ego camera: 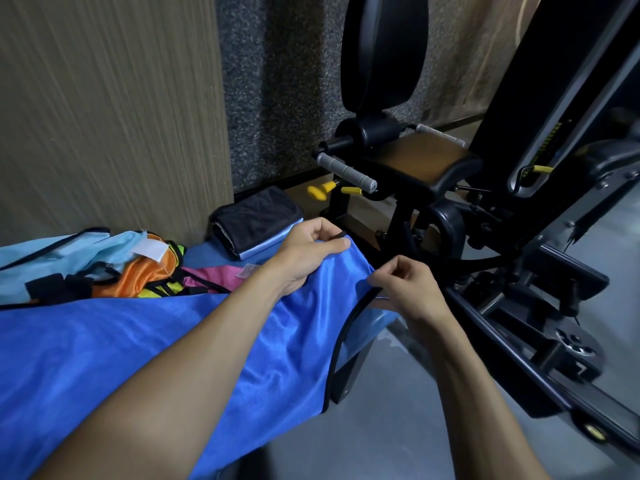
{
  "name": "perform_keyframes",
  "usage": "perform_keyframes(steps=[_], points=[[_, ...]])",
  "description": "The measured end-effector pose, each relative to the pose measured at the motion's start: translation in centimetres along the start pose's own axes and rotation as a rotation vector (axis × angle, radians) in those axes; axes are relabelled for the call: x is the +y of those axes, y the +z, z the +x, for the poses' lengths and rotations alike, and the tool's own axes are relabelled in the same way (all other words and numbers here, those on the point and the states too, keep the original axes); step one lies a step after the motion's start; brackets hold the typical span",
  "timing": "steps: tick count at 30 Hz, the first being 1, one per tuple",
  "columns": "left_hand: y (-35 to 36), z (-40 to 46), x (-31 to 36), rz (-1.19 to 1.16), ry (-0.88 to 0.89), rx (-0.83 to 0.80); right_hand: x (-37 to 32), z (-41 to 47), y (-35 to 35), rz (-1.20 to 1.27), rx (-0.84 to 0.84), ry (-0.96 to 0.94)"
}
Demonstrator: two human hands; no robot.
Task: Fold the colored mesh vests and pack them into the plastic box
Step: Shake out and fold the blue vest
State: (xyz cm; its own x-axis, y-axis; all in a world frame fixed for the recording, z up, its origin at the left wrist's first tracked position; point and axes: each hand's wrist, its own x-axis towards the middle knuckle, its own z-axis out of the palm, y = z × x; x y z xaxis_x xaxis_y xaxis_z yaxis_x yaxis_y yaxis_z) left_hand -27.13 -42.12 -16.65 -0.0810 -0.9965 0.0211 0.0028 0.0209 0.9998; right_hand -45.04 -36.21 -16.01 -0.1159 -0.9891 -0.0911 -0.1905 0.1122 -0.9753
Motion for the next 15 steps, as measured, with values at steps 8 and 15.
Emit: perform_keyframes(steps=[8,15], points=[[0.4,-0.6,1.0,0.141,0.183,-0.077,-0.9,0.5,0.6,0.005,-0.132,0.122],[-3.1,-2.0,0.4,0.632,0.198,0.001,0.6,2.8,2.8,0.046,-0.022,0.094]])
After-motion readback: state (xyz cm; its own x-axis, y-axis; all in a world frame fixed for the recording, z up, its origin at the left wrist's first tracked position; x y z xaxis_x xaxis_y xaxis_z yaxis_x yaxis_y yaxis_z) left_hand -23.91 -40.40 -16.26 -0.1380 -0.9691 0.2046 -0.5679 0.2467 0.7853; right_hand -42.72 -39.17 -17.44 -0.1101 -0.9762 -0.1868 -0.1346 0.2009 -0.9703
